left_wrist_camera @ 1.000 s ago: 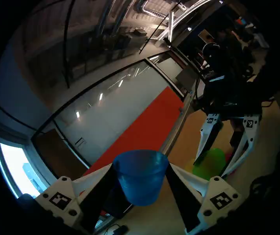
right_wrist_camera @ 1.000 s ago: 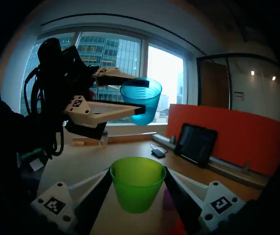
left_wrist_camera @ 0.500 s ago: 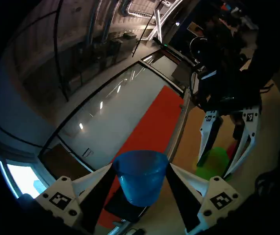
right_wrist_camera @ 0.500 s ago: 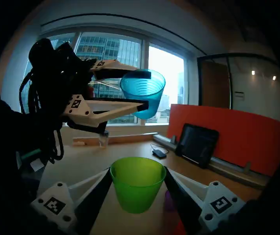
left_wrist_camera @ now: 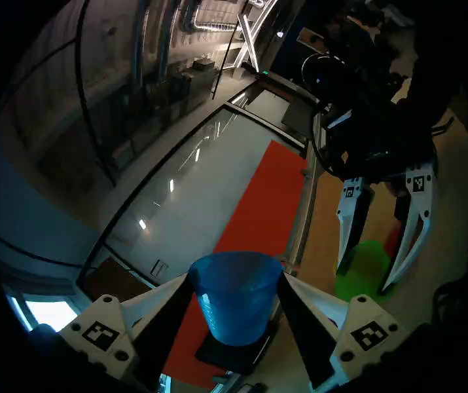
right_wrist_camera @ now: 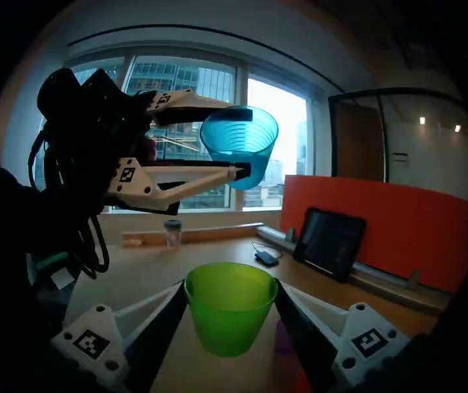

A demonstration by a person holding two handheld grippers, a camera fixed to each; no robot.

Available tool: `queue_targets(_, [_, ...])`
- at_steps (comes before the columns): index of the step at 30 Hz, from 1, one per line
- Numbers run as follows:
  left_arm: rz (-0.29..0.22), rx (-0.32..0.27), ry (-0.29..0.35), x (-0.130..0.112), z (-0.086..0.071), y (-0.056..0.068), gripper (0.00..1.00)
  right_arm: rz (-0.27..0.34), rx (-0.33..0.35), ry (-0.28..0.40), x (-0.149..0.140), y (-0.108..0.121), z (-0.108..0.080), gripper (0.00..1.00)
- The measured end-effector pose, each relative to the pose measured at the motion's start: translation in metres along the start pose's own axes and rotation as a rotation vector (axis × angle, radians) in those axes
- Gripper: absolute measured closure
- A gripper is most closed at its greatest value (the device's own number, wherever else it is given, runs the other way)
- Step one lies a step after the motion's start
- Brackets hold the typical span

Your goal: Pour water

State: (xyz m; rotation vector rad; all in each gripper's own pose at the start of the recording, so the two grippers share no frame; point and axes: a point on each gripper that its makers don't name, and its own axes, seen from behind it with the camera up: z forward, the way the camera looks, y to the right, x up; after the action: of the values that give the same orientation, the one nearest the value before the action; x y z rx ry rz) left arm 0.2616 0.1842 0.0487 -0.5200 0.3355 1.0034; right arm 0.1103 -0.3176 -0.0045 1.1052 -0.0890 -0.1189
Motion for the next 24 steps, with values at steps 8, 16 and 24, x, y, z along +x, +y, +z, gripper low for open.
queue_targets(8, [0.049,0.007,0.000,0.0035,0.0025,-0.0034,0.13,0.007,0.003,0.007,0.0007,-0.0001,-0.0008,0.07])
queue_targets(16, [0.088,0.008,0.005,0.0067,0.0046,-0.0051,0.13,0.007,0.004,0.012,0.0019,-0.0003,-0.0011,0.07])
queue_targets(24, [0.129,0.010,0.008,0.0090,0.0047,-0.0048,0.13,0.009,0.002,0.016,0.0026,-0.0001,-0.0019,0.07])
